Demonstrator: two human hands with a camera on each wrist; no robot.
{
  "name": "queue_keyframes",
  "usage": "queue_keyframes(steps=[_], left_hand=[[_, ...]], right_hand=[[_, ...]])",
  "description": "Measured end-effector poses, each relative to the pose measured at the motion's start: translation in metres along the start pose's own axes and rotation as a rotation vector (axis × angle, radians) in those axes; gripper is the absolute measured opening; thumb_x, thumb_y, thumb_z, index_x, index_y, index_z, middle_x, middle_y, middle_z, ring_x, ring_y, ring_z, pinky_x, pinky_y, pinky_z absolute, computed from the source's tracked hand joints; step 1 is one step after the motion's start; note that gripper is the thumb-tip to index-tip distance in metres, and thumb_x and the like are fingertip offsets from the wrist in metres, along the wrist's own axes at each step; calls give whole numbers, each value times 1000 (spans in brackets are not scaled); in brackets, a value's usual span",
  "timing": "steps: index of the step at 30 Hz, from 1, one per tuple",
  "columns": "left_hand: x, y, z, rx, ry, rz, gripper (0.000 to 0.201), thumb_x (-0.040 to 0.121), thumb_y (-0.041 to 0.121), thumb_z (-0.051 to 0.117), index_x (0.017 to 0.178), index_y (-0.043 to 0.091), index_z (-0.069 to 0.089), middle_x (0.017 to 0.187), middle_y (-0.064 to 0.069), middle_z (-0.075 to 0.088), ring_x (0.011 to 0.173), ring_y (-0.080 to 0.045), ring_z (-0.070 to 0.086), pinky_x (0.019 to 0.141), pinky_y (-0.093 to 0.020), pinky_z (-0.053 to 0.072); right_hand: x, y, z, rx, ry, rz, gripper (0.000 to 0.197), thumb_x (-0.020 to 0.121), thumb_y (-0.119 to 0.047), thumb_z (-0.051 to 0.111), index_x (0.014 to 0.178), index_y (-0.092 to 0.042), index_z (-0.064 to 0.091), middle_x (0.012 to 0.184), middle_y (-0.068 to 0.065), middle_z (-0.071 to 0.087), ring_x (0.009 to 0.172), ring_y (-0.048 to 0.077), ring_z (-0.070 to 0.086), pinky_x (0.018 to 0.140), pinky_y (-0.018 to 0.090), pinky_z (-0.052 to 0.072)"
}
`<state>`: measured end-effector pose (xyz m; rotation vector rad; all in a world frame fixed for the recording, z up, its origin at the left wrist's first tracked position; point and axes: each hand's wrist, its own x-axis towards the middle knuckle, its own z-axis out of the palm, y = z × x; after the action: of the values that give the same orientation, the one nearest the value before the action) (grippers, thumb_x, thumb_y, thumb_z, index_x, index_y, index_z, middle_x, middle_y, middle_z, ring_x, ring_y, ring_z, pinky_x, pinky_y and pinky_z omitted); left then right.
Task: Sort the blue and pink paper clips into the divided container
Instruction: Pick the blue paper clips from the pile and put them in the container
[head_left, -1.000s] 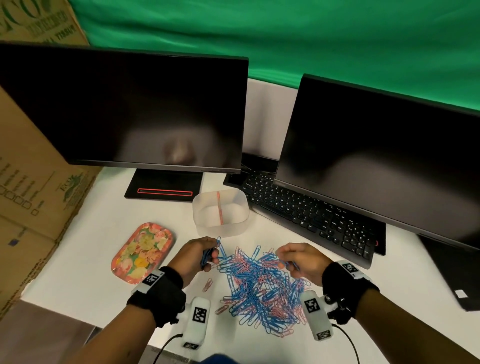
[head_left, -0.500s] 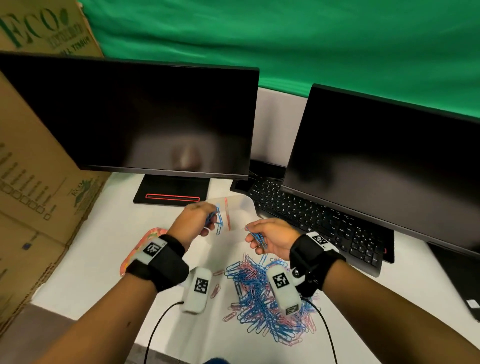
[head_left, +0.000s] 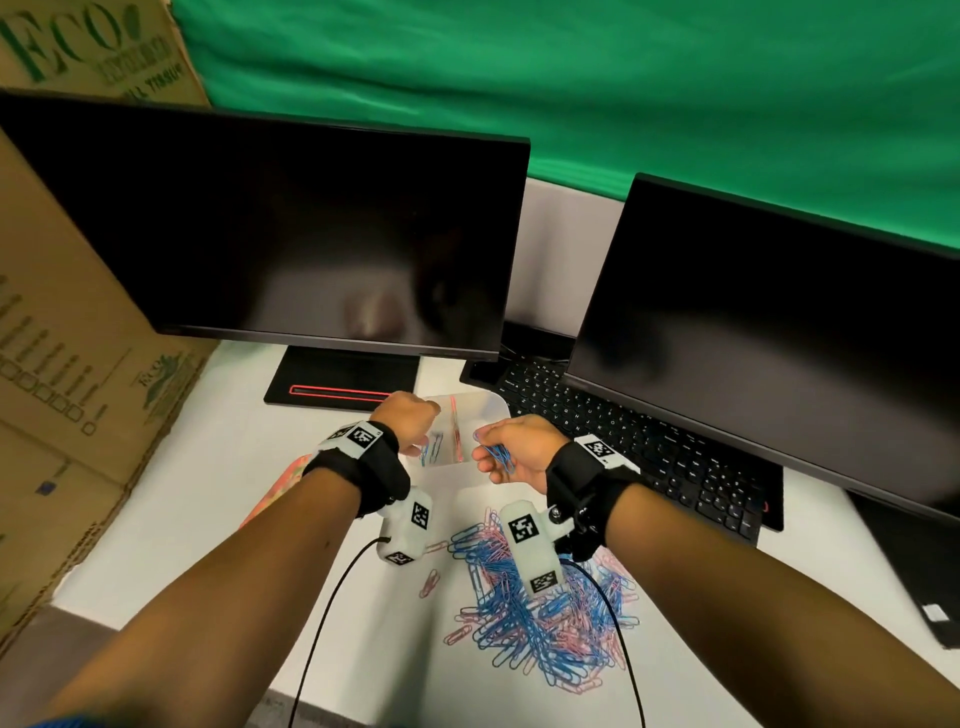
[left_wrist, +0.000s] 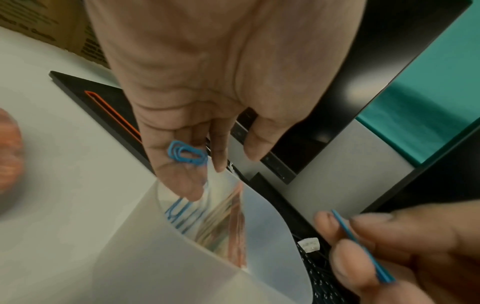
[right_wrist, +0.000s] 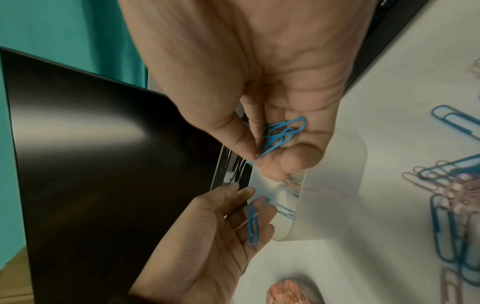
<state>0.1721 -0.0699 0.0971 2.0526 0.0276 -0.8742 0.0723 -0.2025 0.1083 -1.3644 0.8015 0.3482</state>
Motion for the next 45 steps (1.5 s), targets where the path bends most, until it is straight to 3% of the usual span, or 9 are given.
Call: queue_keyframes(steps=[4,12,16,21,24,29,33,40,45], left_hand=[[-2,-6,-11,-79,24,27,27,95,13,46,120,5,55,112,-18,57,97,-34,63,78,-36,53],[-23,-37,-25,-172,134,109,19,89,8,43,98,12,60,96,-5,60,76,-24,60,59,-27,44],[-34,-69,-22,-144,98,62,17,89,6,47,95,11,62,87,-8,61,65,-20,55,52,-24,36],[-42,-103,-7,114,50,166,14,84,10,57,80,20,66,75,-3,68,63,-17,61,52,-18,42],[-47,-115,11,358,12,266,13,82,15,63,79,27,64,76,8,66,67,-8,59,57,-6,38],[-53,-120,48,491,-102,371,15,81,14,60,80,28,64,71,11,63,63,-4,58,62,-12,42],[-61,-119,77,561,-183,509,16,76,18,58,80,32,64,71,17,59,65,1,53,70,-21,46],[-66,-135,113,916,-283,794,36,81,27,51,116,33,58,121,8,53,110,-15,53,91,-30,47],[-57,-142,114,948,-232,831,20,75,27,54,93,34,60,104,10,56,93,-17,61,71,-29,50]], right_hand=[[4,-7,7,-25,-17,-1,18,93,1,49,77,-4,55,67,14,53,55,20,48,49,27,40],[32,-23,35,-85,-11,1,11,84,-1,57,74,-5,55,72,16,55,60,25,57,57,35,53],[49,-19,34,-106,-35,-83,18,72,-9,70,84,-19,61,89,8,60,80,23,60,78,36,55],[33,-6,17,-287,45,-307,25,81,-2,64,104,-9,69,81,1,64,76,13,57,77,25,46],[9,27,-10,-509,76,-383,27,85,-2,56,104,-14,70,99,2,70,90,15,64,79,23,49],[-26,109,-60,-735,133,-354,21,86,-13,56,81,-29,68,80,-7,71,75,9,65,74,25,55],[-53,162,-88,-850,159,-373,17,85,-17,55,80,-28,65,70,-16,60,65,3,53,66,20,42],[-82,222,-89,-1041,133,-468,26,84,-39,40,98,-28,59,101,-12,60,93,12,59,79,26,48],[-80,245,-71,-1175,109,-590,23,77,-39,54,99,-32,55,97,-7,58,88,16,61,72,23,52]])
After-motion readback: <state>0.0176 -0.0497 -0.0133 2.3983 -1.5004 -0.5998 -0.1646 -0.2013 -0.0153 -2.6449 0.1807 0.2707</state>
